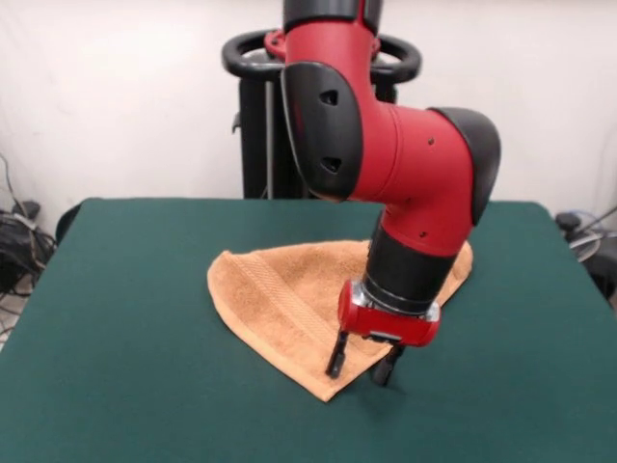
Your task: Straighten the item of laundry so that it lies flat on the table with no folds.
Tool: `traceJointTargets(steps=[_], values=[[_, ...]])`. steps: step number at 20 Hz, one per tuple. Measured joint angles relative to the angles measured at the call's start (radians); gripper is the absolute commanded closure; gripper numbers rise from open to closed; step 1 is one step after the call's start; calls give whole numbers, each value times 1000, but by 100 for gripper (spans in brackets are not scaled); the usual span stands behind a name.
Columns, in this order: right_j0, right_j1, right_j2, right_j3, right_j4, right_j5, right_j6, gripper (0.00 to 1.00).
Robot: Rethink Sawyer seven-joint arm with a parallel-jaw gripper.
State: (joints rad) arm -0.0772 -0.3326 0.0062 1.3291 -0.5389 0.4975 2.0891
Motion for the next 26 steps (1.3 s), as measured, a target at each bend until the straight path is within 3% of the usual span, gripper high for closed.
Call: traceJointTargets(steps=[18,26], values=[[-92,-51,47,48,-1,30,0,0],[-144,-56,47,57,-70,24,0,0]])
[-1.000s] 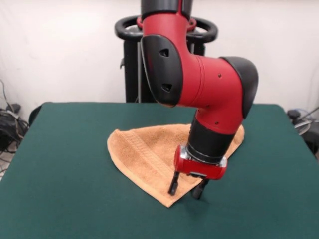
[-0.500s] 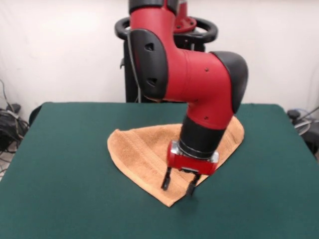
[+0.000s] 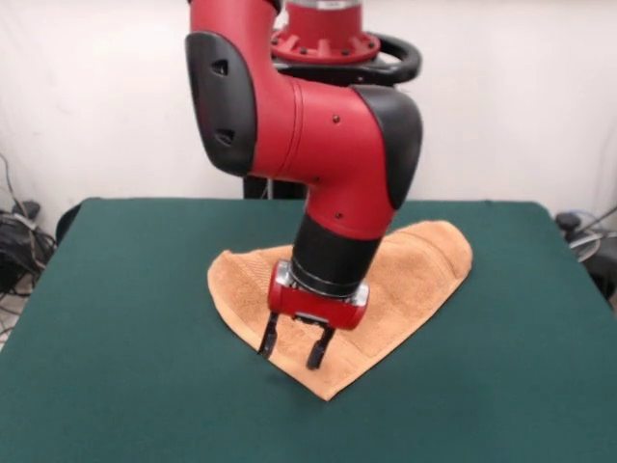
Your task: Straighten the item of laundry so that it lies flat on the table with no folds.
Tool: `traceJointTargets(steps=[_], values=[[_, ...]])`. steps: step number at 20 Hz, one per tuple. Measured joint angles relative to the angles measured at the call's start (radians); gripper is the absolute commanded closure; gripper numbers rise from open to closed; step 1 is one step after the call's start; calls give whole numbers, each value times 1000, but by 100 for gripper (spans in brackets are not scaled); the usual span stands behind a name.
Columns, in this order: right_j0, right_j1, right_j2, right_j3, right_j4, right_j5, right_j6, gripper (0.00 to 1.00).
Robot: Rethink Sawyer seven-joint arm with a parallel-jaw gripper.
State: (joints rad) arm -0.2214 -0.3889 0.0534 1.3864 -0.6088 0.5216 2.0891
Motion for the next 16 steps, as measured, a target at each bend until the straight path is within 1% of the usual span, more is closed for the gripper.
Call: traceJointTargets(steps=[4,12,16], values=[[-9,22,7,-1,-10,-17,0,0],[-45,12,37,13,-5,-22,0,0],[-81,4,71,28,2,-21,0,0]])
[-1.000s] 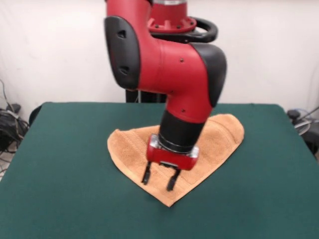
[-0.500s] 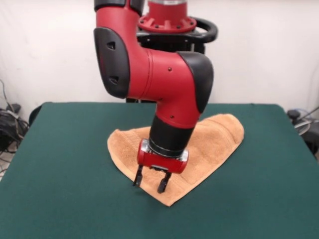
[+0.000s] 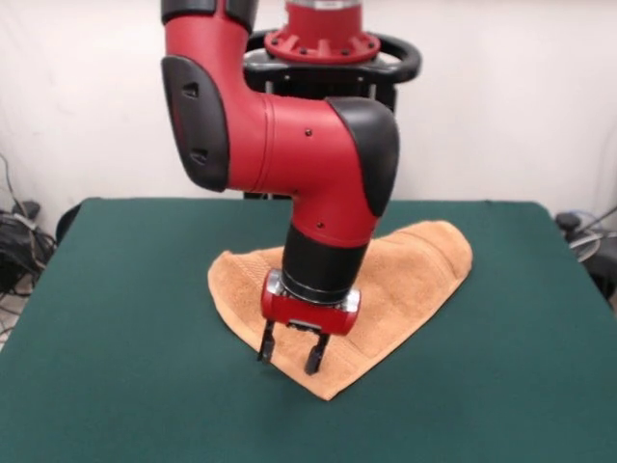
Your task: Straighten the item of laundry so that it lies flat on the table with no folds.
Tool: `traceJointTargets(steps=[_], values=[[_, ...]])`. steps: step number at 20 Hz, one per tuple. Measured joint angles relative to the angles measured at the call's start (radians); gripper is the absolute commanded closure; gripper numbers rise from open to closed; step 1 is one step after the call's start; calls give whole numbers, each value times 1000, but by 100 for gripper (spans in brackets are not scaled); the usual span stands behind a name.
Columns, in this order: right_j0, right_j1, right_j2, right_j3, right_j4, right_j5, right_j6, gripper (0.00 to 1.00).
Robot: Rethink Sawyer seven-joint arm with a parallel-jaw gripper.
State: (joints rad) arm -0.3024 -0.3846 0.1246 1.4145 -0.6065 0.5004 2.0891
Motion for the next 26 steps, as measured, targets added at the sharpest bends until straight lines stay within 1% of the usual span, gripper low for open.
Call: traceJointTargets(steps=[7,9,12,19,24,25,26], values=[[-62,-22,61,47,7,0,0,0],[-88,-26,93,68,7,0,0,0],[-105,-27,116,82,6,0,0,0],[-113,-21,151,89,5,0,0,0],[-112,-14,153,81,6,0,0,0],[-112,-14,153,80,7,0,0,100],[-109,-14,153,79,6,0,0,100]])
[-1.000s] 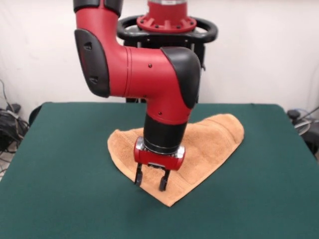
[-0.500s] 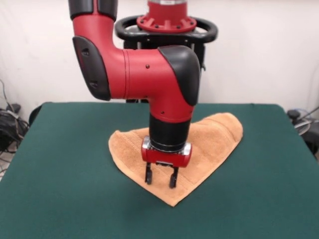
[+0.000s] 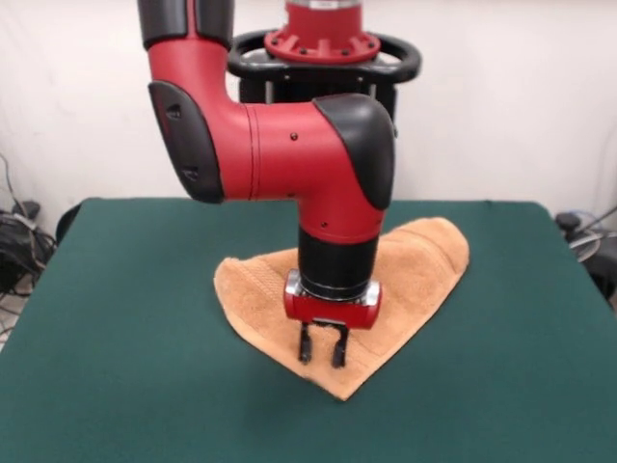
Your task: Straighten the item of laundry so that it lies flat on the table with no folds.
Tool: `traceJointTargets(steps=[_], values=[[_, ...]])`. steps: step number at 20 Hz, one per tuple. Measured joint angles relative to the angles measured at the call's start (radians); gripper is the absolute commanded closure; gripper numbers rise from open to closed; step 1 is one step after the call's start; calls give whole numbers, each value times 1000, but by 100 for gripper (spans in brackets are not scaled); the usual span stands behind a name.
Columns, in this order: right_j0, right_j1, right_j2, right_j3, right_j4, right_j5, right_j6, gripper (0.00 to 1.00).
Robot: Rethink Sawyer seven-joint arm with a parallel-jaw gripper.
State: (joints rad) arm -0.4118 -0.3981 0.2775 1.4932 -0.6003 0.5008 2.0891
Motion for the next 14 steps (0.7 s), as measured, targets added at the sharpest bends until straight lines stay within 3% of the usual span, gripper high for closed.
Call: traceJointTargets(steps=[14], values=[[76,-2,-24,-17,-25,1,0,100]])
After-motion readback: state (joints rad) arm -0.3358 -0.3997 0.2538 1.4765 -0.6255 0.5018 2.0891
